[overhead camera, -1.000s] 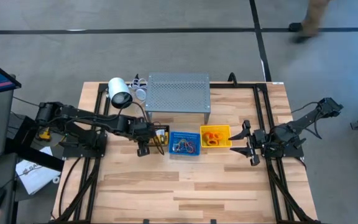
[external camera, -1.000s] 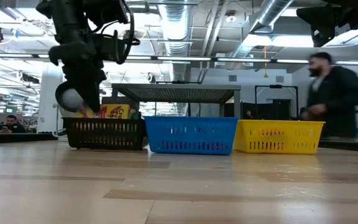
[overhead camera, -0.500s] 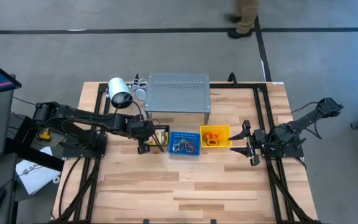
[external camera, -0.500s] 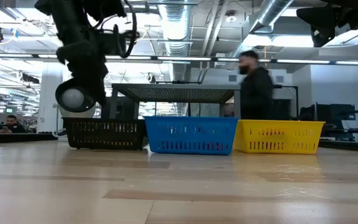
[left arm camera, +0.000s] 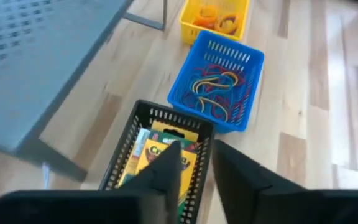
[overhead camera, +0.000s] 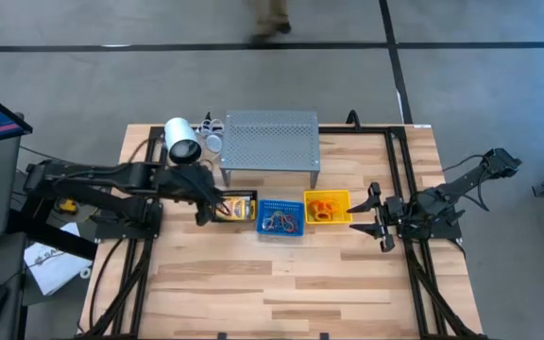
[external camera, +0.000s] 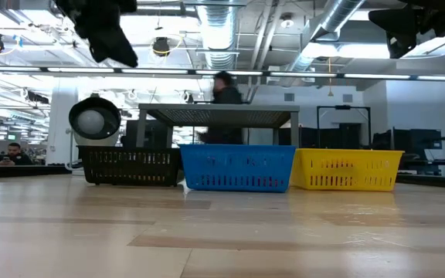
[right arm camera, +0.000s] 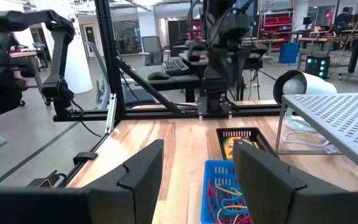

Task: Pick & Place Office Desk Supplies
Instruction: Put the black bin on the shelf

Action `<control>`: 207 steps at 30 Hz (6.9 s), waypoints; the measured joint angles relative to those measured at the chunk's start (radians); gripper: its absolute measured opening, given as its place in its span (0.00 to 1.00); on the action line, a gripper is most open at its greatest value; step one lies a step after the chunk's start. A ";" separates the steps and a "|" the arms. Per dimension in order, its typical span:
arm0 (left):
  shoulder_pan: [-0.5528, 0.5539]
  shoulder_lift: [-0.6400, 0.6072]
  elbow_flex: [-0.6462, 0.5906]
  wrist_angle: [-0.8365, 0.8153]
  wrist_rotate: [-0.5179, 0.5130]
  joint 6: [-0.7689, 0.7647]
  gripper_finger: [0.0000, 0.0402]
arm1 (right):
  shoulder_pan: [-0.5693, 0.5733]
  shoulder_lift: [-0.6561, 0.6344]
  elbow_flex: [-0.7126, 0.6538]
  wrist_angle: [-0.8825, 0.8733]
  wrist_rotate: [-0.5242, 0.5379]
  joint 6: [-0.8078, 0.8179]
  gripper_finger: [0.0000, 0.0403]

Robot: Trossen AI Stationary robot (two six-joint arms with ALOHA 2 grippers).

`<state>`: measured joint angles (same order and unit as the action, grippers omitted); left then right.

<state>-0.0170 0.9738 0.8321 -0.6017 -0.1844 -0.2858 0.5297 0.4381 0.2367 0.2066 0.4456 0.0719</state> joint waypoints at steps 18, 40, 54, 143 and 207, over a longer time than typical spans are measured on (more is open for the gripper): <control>-0.004 -0.167 -0.007 0.100 -0.057 -0.041 0.53 | -0.001 0.000 0.000 0.014 0.000 -0.116 0.47; -0.005 -0.442 -0.404 0.576 -0.081 -0.043 0.49 | 0.027 -0.404 0.045 -0.309 0.213 -0.215 0.47; -0.004 -0.496 -0.516 0.583 -0.088 -0.129 0.46 | 0.018 -0.342 -0.013 -0.310 0.209 -0.030 0.47; 0.049 0.017 -0.320 0.171 -0.234 0.015 0.02 | -0.252 0.577 0.277 -0.425 0.004 0.188 0.47; 0.159 0.145 -0.265 0.014 0.062 -0.002 0.00 | -0.186 0.577 0.277 -0.333 0.008 0.191 0.47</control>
<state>0.1417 1.1186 0.5674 -0.5878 -0.1219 -0.2882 0.3440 1.0149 0.5134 -0.1263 0.4538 0.2626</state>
